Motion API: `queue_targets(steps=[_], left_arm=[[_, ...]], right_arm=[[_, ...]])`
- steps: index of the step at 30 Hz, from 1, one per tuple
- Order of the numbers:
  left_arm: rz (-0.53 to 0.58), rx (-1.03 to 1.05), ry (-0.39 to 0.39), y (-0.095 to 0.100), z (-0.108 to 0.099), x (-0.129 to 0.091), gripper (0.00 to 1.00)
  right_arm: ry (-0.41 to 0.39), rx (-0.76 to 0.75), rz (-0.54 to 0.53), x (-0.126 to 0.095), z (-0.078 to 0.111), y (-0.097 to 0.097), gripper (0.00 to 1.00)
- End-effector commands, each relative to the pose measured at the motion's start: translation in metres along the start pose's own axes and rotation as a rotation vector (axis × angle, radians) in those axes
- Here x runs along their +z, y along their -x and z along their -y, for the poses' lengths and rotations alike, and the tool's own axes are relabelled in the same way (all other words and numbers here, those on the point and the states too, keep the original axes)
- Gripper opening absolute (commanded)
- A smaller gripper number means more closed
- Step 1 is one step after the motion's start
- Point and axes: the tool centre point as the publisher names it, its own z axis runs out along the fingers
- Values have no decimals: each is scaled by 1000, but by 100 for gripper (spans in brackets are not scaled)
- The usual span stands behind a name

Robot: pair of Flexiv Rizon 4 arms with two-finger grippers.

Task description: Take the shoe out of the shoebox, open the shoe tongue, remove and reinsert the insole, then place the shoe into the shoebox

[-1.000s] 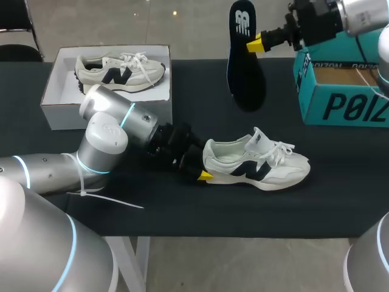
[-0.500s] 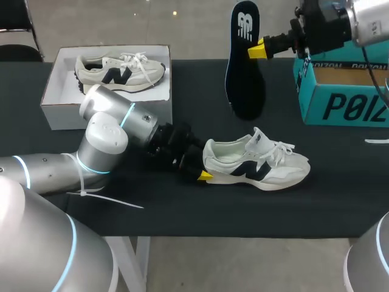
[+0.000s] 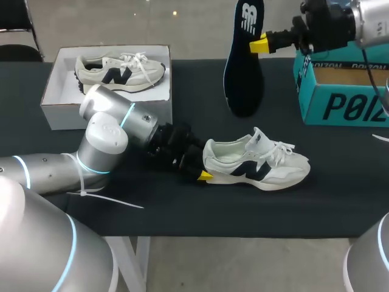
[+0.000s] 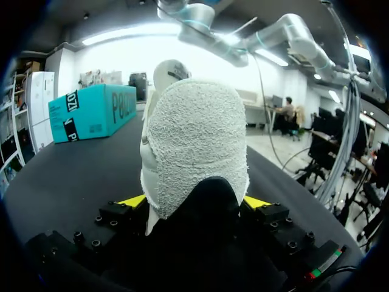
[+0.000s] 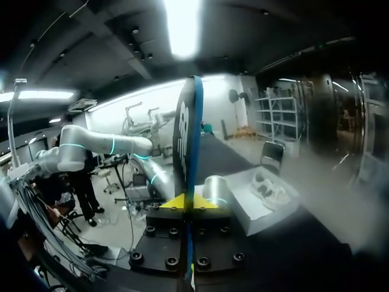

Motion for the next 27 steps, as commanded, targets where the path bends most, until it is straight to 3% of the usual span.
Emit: queue_targets(steps=[1, 8, 13, 21, 27], left_arm=[[-1, -1, 2, 2, -5, 5, 0], [-1, -1, 2, 2, -5, 5, 0], [-1, -1, 2, 2, -5, 5, 0], [-1, -1, 2, 2, -5, 5, 0], [-1, -1, 2, 2, -5, 5, 0]], right_arm=[[68, 14, -7, -17, -1, -16, 0], [63, 79, -20, -23, -18, -39, 0], [5, 170, -23, -16, -19, -51, 0], [-19, 237, 9, -13, -18, -76, 0], [-34, 232, 68, -15, -15, -78, 0]])
